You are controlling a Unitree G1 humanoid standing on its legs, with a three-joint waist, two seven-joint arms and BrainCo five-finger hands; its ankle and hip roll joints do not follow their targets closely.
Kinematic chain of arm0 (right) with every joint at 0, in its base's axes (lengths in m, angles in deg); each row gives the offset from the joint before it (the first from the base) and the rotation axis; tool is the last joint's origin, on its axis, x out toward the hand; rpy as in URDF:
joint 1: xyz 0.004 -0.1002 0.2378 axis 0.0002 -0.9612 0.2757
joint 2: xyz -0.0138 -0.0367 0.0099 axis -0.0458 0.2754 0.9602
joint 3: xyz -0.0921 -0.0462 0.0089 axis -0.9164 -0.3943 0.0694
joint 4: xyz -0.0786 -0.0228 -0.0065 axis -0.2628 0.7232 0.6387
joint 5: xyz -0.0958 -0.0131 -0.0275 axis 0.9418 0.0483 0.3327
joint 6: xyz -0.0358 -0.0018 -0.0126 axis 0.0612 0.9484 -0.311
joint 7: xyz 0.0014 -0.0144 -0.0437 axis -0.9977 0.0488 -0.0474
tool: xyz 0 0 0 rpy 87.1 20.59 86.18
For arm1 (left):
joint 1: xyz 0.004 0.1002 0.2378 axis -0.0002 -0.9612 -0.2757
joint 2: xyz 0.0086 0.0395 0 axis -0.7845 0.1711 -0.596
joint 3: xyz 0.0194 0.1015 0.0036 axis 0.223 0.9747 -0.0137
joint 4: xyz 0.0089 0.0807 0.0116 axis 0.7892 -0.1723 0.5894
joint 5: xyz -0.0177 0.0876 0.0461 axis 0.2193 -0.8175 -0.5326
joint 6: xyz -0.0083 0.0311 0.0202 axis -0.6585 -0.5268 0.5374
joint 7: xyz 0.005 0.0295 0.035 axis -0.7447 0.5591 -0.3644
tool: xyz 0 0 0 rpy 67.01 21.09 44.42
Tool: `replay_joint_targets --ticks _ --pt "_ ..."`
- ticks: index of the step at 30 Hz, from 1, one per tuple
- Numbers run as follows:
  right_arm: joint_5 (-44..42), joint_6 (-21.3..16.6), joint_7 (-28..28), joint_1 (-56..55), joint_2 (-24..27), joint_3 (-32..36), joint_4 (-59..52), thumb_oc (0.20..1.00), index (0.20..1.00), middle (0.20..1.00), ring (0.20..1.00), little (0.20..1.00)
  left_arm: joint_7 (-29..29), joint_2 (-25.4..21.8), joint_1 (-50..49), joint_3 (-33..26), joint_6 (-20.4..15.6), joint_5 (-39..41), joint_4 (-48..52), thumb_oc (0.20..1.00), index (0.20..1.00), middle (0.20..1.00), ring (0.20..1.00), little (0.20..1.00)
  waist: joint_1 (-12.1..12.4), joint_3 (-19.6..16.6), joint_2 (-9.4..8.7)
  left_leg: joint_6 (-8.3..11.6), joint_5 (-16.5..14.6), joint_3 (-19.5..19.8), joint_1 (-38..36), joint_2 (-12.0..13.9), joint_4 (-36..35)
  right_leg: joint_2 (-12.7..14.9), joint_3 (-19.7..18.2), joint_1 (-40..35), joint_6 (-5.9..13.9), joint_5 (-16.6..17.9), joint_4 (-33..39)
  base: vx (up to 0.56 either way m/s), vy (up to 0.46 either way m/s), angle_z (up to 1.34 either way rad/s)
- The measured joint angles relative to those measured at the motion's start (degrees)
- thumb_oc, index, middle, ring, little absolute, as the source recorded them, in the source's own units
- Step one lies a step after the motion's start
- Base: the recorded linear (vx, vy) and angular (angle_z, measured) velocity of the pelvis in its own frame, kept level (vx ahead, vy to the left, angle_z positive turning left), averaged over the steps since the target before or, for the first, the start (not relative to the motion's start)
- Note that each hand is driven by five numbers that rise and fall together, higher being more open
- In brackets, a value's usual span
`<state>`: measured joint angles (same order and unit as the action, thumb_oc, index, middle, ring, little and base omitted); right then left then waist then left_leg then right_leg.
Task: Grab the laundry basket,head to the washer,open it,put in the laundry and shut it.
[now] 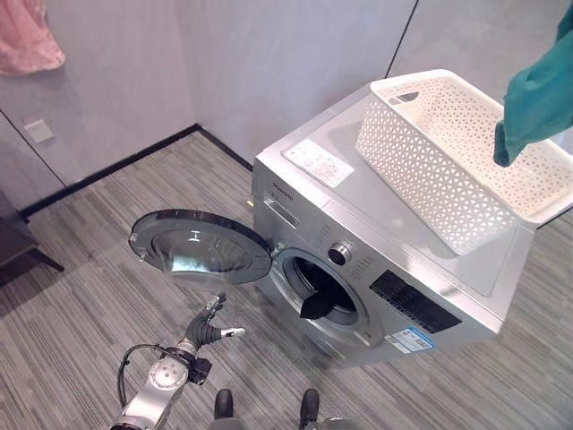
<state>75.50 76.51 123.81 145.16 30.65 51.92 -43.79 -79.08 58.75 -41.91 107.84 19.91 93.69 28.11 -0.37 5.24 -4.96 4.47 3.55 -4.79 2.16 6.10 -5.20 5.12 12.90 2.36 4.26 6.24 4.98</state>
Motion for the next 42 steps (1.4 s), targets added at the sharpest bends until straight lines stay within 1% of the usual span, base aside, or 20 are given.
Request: replay_joint_targets --ticks 5,8,9,12,13,14,15,16,17,18,19,21,22,24,27,29,30,33,36,42 --pt "6.09 0.59 1.18 -13.56 -2.75 12.63 -13.88 0.2 0.2 0.2 0.2 0.2 -0.43 0.08 0.31 -0.11 -0.01 -2.1 0.6 1.0 1.0 1.0 1.0 1.0 -0.63 -0.35 -0.4 -1.74 -0.49 -0.84 -0.97 -2.28 -0.05 2.25 -0.94 -0.63 1.38 0.2 0.01 -0.03 0.221 -0.05" --pt "9.44 0.83 0.82 -18.42 -3.56 16.81 -19.8 0.2 0.2 0.2 0.2 0.2 -0.44 -0.24 0.83 0.06 0.06 -3.6 1.76 1.0 1.0 1.0 1.0 1.0 -1.14 -0.7 -0.48 -2.71 -0.57 -0.93 -1.14 -4.02 -0.07 3.76 -0.95 -0.79 2.42 0.54 -0.02 -0.06 0.263 0.06" --pt "11.6 0.87 0.97 -26.1 -8.52 23.35 -27.21 0.2 0.2 0.2 0.2 0.2 -0.45 -0.7 0.9 0.0 -0.02 -4.68 4.46 1.0 1.0 1.0 1.0 1.0 -1.75 -1.02 -0.99 -3.33 -0.38 -0.33 -1.47 -4.84 -0.04 4.72 -0.16 -1.5 2.84 0.57 -0.07 -0.05 0.195 0.16" --pt "14.58 0.1 0.12 -32.11 -15.08 24.41 -34.92 0.2 0.2 0.2 0.2 0.2 -0.5 -1.22 1.64 -0.1 -0.36 -6.64 7.81 1.0 1.0 1.0 1.0 1.0 -2.79 -1.02 -1.35 -4.56 -0.86 -1.48 -3.26 -6.98 0.34 6.67 -1.52 -1.78 4.27 0.61 -1.39 -0.09 0.185 -0.1" --pt "15.54 -0.65 -0.23 -34.63 -21.13 24.25 -37.92 0.2 0.2 0.2 0.2 0.2 -0.4 -2.56 2.33 -0.07 -0.57 -6.71 9.74 1.0 1.0 1.0 1.0 1.0 -3.63 -0.45 -1.99 -5.63 -1.13 -2.47 -4.01 -7.42 -0.12 8.21 -1.74 -1.43 4.92 0.59 -3.02 -0.14 0.238 -0.5" --pt "16.41 -0.66 -0.83 -36.81 -22.91 24.07 -38.68 0.2 0.2 0.2 0.2 0.2 -0.51 -3.54 3.12 -0.11 -0.77 -6.72 10.07 1.0 1.0 1.0 1.0 1.0 -4.18 -0.54 -3.25 -5.96 -1.66 -3.9 -4.36 -8.81 -0.04 8.6 -2.9 -0.38 5.82 0.85 -3.45 -0.2 0.286 -0.74" --pt "17.37 -1.51 -2.66 -40.21 -32.45 24.35 -44.01 0.2 0.2 0.2 0.2 0.2 -0.61 -4.31 3.57 -0.15 0.03 -6.78 12.71 1.0 1.0 1.0 1.0 1.0 -5.15 -0.05 -2.97 -7.39 -1.82 -5.42 -3.2 -9.58 2.03 8.49 -3.77 2.53 6.79 4.13 -5.42 -0.29 0.309 -1.2" --pt "17.68 -3.31 -3.6 -48.21 -48.88 23.38 -53.31 0.2 0.2 0.2 0.2 0.2 -0.35 -4.53 3.58 -0.42 -0.45 -6.88 18.26 1.0 1.0 1.0 1.0 1.0 -4.54 1.57 -0.7 -8.89 -2.15 -8.66 -3.41 -7.85 2.23 9.49 0.1 3.69 8.37 6.68 -6.07 -0.27 0.242 -1.45" --pt "17.06 -4.94 -5.18 -55.24 -55.01 21.71 -55.43 0.2 0.2 0.2 0.2 0.2 -0.57 -2.35 4.09 -2.45 -1.31 -6.8 21.17 1.0 1.0 1.0 1.0 1.0 -5.51 3.72 3.54 -10.69 -2.56 -11.4 -3.59 -7.32 3.24 12.41 6.89 4.77 5.82 -0.73 -18.37 -0.27 0.214 -1.3" --pt "15.57 -5.5 -6.11 -57.3 -57.2 19.96 -54.85 0.2 0.2 0.2 0.2 0.2 -0.51 -2.16 5.23 -3.14 -1.35 -6.81 21.74 1.0 1.0 1.0 1.0 1.0 -6.11 4.19 5.36 -11.55 -3.13 -13.18 -2.56 -6.47 4.72 13.17 7.84 5.94 5.17 -4.8 -27.71 -0.23 0.152 -1.07" --pt "13.37 -6.34 -7.94 -58.58 -58.65 17.36 -53.85 0.2 0.2 0.2 0.2 0.2 -0.47 -3.02 5.26 -4.3 -1.4 -6.8 23.22 1.0 1.0 1.0 1.0 1.0 -5.36 4.75 5.5 -11.65 -2.81 -15.02 -2.75 -6.02 4.66 14.09 8.48 6.82 4.91 -7.89 -37.72 -0.17 0.063 -0.98" --pt "8.88 -8.11 -11.76 -59.47 -56.25 12.75 -49.8 0.2 0.2 0.2 0.2 0.2 -0.39 -5.41 5.64 -4.69 -1.59 -6.81 23.6 1.0 1.0 1.0 1.0 1.0 -3.65 4.59 4.79 -11.71 -2.8 -18.57 -2.98 -5.65 4.82 14.34 8.03 5.36 5.37 -10.85 -47.91 -0.08 0.014 -1.04" --pt "6.72 -8.38 -13.28 -59.21 -53.97 10.79 -48.14 0.2 0.2 0.2 0.2 0.2 -0.29 -6.51 5.51 -4.67 -1.68 -6.83 24.0 1.0 1.0 1.0 1.0 1.0 -2.81 4.4 4.26 -11.89 -3.36 -19.45 -2.98 -5.55 4.52 14.24 7.88 3.65 5.39 -11.45 -48.13 -0.02 -0.019 -1.0" --pt "3.85 -9.46 -16.73 -58.24 -49.45 7.47 -45.89 0.2 0.2 0.2 0.2 0.2 0.15 -7.37 5.84 -4.5 -1.63 -6.85 24.2 1.0 1.0 1.0 1.0 1.0 -1.21 4.37 3.26 -11.41 -3.75 -18.93 -1.52 -5.58 4.83 13.34 7.97 -2.48 6.72 -14.48 -37.86 -0.08 -0.057 -0.81" --pt "-2.39 -10.01 -20.89 -57.32 -49.75 -0.89 -41.8 0.2 0.2 0.2 0.2 0.2 0.93 -9.71 5.72 -4.35 -1.13 -6.81 24.86 1.0 1.0 1.0 1.0 1.0 0.27 2.72 0.3 -9.81 -1.94 -20.36 -0.03 -4.22 4.35 11.86 7.95 -5.09 4.74 -17.28 -28.5 -0.07 -0.135 -0.54" --pt "-3.88 -10.01 -22.05 -57.5 -49.3 -1.12 -41.8 0.2 0.2 0.2 0.2 0.2 1.56 -10.09 5.5 -4.5 -0.48 -6.67 26.99 1.0 1.0 1.0 1.0 1.0 1.8 1.83 -0.95 -6.35 0.79 -19.39 -0.04 -4.24 1.35 9.51 7.94 -7.21 3.42 -19.26 -20.2 -0.11 -0.219 -0.46" --pt "-5.13 -10.0 -22.6 -57.24 -49.08 -2.37 -40.36 0.2 0.2 0.2 0.2 0.2 2.52 -9.25 3.98 -3.83 -0.06 -5.4 28.75 1.0 1.0 1.0 1.0 1.0 3.21 0.91 0.31 -5.25 3.61 -18.99 0.25 -2.35 0.02 5.81 6.82 -8.09 2.93 -17.84 -13.66 -0.1 -0.201 -0.79" --pt "-6.17 -9.97 -23.83 -57.08 -46.79 -5.56 -38.12 0.2 0.2 0.2 0.2 0.2 4.3 -5.76 -1.6 -3.26 1.05 0.71 29.61 1.0 1.0 1.0 1.0 1.0 4.37 -0.84 2.46 -3.89 5.11 -16.02 1.35 -0.23 0.16 2.83 6.62 -8.68 2.29 -14.73 -8.58 -0.17 -0.347 -0.53" --pt "-8.73 -9.22 -24.07 -60.07 -45.87 -5.04 -37.24 0.2 0.2 0.2 0.2 0.2 4.06 -1.12 -4.26 -1.12 2.99 8.1 28.6 1.0 1.0 1.0 1.0 1.0 4.32 -1.37 1.91 -3.99 5.88 -13.03 4.03 -0.1 2.08 1.61 8.74 -9.65 1.83 -14.1 -6.39 -0.09 -0.188 0.45" --pt "-12.31 -8.4 -23.73 -58.75 -45.77 -5.36 -36.16 0.2 0.2 0.2 0.2 0.2 2.99 -0.18 -2.79 3.56 4.64 14.33 25.67 1.0 1.0 1.0 1.0 1.0 4.9 0.53 1.78 -3.91 6.01 -9.28 7.23 0.19 6.04 -1.55 12.77 -13.42 0.9 -13.33 -2.02 -0.08 -0.189 0.42"
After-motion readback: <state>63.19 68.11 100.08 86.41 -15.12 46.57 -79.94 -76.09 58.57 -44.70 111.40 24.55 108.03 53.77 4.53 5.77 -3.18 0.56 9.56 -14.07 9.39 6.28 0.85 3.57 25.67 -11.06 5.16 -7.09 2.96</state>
